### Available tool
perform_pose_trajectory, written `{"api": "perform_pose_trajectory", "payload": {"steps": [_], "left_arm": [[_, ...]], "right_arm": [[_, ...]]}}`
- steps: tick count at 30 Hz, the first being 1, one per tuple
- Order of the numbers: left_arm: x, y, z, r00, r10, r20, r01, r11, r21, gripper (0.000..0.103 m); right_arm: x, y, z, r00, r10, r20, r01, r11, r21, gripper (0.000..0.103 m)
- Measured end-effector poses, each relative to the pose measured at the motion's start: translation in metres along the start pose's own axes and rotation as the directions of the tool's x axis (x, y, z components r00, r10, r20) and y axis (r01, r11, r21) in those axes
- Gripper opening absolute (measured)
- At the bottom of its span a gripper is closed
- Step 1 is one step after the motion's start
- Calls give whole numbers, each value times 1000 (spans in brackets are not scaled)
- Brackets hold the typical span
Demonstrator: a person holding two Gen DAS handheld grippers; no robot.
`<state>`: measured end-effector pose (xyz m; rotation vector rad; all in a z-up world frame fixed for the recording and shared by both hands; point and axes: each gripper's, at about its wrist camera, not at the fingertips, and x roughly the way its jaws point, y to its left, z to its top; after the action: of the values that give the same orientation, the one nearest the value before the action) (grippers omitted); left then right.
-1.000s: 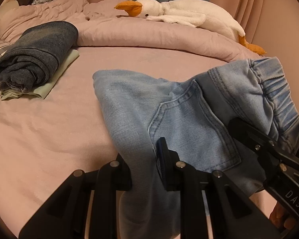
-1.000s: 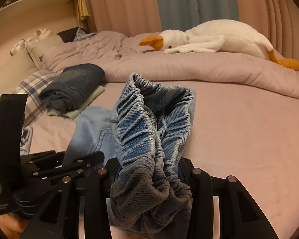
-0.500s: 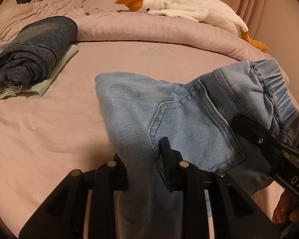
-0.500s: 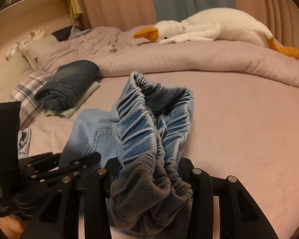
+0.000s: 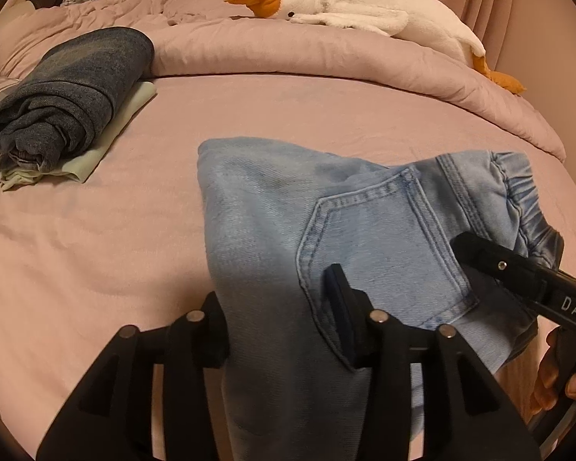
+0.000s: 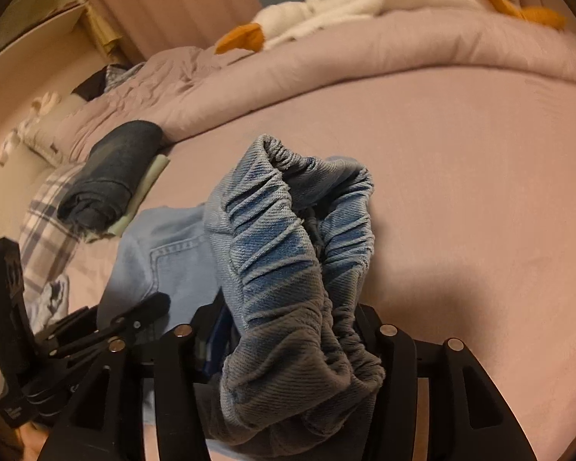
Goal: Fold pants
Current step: 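Lower the folded jeans onto the bed and open both grippers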
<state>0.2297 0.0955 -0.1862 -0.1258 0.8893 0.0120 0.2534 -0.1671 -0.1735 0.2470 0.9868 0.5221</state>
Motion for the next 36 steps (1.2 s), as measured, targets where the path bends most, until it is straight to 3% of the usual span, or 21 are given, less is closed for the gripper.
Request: {"api": "perform_pose_trajectory", "payload": {"steps": [5, 7, 10, 25, 29, 36], "left_arm": [[3, 7, -2, 1000, 31, 2, -31, 999, -14, 68], [4, 10, -2, 999, 50, 3, -50, 998, -23, 85], [7, 19, -5, 999, 49, -11, -50, 997, -54, 94], [-22, 32, -28, 999, 14, -33, -17, 995, -100, 92], [-15, 34, -38, 999, 12, -46, -17, 993, -118, 93], [-17, 33, -36, 999, 21, -50, -27, 993, -113, 94]], "right_arm": [[3, -5, -1, 1000, -2, -9, 2, 1000, -6, 59], [3, -7, -1, 1000, 5, -13, -5, 1000, 1, 61], [1, -8, 0, 1000, -3, -22, 2, 1000, -5, 65], [-31, -12, -8, 998, -56, -25, 56, 998, -8, 68], [-19, -19, -15, 994, -94, -64, 93, 996, -13, 68], [-15, -17, -14, 992, -110, -55, 108, 994, -29, 70]]}}
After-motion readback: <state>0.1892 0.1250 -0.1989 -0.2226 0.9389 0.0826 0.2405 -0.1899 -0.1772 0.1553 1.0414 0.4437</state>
